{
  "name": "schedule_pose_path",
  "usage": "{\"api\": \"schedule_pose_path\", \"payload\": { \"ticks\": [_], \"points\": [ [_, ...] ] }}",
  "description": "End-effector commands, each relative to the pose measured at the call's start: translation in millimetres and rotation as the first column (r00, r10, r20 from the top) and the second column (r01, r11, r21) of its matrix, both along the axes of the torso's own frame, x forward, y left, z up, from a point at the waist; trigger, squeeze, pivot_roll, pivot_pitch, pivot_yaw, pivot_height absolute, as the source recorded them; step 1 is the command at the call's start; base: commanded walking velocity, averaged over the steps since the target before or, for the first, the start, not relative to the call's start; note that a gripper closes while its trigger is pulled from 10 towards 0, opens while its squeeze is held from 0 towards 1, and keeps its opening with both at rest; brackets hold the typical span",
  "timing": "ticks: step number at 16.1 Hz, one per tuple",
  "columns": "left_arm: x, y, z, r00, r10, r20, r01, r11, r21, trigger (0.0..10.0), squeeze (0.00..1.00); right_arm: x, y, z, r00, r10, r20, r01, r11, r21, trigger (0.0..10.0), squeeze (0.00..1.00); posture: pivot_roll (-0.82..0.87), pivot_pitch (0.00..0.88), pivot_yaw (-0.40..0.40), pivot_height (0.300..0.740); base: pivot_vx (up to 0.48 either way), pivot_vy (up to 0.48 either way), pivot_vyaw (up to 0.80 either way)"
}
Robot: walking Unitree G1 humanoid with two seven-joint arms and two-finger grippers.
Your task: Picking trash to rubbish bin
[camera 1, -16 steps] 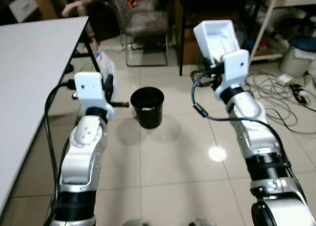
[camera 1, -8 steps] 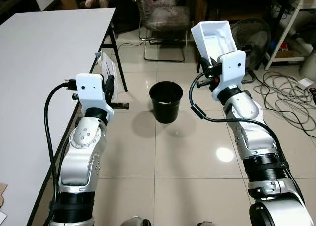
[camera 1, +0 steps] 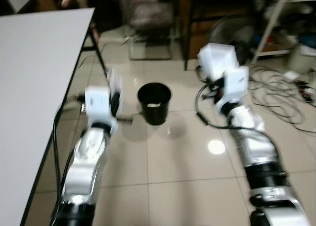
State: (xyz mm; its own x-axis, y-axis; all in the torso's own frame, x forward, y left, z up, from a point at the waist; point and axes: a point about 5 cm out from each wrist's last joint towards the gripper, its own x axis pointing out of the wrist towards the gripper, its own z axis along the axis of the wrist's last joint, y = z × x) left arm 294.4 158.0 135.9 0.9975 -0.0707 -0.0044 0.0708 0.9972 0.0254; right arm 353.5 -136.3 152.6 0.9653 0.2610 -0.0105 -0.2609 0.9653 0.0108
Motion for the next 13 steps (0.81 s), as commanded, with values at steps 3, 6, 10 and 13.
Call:
{"api": "schedule_pose_path", "payload": {
  "ticks": [3, 6, 10, 13],
  "points": [
    [-5.3, 3.8, -26, 0.997, 0.010, -0.075, -0.009, 1.000, 0.016, 10.0, 0.00, -8.9, 7.1, -35, 0.990, 0.031, -0.134, -0.032, 1.000, -0.002, 10.0, 0.00, -0.08, 0.090, 0.082, 0.740, 0.480, 0.000, 0.00],
    [-12.2, 12.7, -58, 0.982, 0.049, -0.180, -0.037, 0.997, 0.069, 10.0, 0.00, -16.7, 6.4, -66, 0.975, 0.002, -0.223, -0.009, 1.000, -0.028, 10.0, 0.00, -0.08, 0.089, 0.075, 0.740, 0.475, 0.000, 0.00],
    [-17.3, 15.9, -74, 0.977, 0.053, -0.207, -0.039, 0.997, 0.070, 10.0, 0.00, -24.7, 6.6, -83, 0.960, 0.011, -0.279, -0.021, 0.999, -0.034, 10.0, 0.00, -0.08, 0.089, 0.071, 0.740, 0.472, 0.000, 0.00],
    [-18.1, 12.0, -77, 0.980, 0.042, -0.194, -0.030, 0.997, 0.065, 10.0, 0.00, -28.9, 9.0, -94, 0.947, 0.013, -0.319, -0.020, 1.000, -0.018, 10.0, 0.00, -0.08, 0.088, 0.069, 0.740, 0.472, 0.000, 0.00]
  ]
}}
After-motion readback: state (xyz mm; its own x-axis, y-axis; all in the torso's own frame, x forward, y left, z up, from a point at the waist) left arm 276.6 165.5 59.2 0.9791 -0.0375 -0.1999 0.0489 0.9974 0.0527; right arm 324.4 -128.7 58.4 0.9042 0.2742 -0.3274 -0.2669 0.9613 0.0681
